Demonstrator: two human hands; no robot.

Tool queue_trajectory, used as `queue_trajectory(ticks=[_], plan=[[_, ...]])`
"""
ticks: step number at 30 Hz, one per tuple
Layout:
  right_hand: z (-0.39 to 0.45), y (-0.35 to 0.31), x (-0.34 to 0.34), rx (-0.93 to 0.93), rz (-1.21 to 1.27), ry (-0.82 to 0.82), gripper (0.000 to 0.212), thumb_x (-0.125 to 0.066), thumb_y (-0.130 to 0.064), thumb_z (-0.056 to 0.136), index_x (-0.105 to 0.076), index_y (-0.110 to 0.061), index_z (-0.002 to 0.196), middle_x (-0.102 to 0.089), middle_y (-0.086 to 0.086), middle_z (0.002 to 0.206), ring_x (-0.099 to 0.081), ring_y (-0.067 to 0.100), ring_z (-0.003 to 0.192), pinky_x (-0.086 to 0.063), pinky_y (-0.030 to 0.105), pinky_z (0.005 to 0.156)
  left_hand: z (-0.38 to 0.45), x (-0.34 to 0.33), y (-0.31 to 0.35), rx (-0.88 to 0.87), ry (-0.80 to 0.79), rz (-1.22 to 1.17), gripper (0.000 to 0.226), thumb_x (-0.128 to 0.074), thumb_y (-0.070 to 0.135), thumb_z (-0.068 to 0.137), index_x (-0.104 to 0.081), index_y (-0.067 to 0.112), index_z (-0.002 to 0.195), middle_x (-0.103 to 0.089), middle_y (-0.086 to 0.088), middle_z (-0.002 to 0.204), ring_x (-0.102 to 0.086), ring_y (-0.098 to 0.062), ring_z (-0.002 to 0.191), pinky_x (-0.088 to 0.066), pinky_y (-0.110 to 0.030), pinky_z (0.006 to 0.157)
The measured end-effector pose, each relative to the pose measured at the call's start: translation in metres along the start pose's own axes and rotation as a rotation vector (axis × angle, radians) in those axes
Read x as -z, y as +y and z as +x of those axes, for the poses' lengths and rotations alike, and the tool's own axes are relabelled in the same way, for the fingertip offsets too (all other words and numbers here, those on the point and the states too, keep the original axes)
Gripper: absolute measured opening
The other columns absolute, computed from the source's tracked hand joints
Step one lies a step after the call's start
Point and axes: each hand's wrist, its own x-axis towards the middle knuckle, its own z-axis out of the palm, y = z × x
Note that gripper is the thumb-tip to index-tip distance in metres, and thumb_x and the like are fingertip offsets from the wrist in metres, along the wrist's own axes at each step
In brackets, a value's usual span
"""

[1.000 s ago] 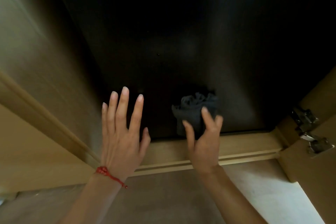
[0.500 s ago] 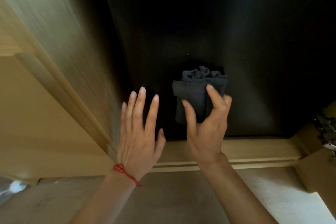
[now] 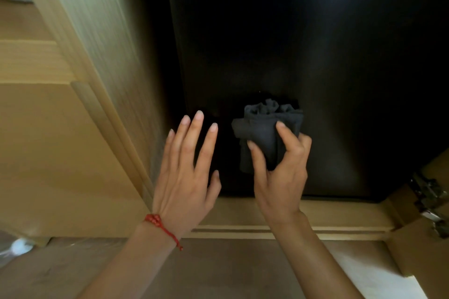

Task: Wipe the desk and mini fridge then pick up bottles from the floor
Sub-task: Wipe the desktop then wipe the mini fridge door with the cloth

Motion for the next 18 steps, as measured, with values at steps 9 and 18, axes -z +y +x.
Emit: queue_trajectory(ticks=[9, 18], plan=[[0.080, -0.051, -0.004, 0.141, -0.060, 0.179, 0.041, -0.059, -0.026, 0.090, -0.036, -0.014, 0.121, -0.054, 0.019, 0.105, -0.051, 0.009, 0.091, -0.047, 0.013, 0.072, 0.024, 0.017, -0.003, 0.016, 0.030, -0.014, 0.070, -0.052, 0.019, 0.083, -0.019, 0.007, 0.144, -0.008, -0.016, 0.152, -0.006, -0.031, 0.142, -0.017, -0.049, 0.114], [-0.008, 0.004, -0.003, 0.193, -0.244, -0.086, 0.035, -0.051, -0.030, 0.093, -0.039, -0.011, 0.119, -0.040, 0.010, 0.103, -0.065, 0.027, 0.071, -0.053, 0.027, 0.051, -0.001, 0.012, 0.002, 0.010, -0.114, -0.022, 0.069, -0.044, 0.026, 0.084, -0.017, 0.008, 0.145, -0.009, -0.015, 0.153, -0.007, -0.029, 0.142, -0.020, -0.046, 0.112]])
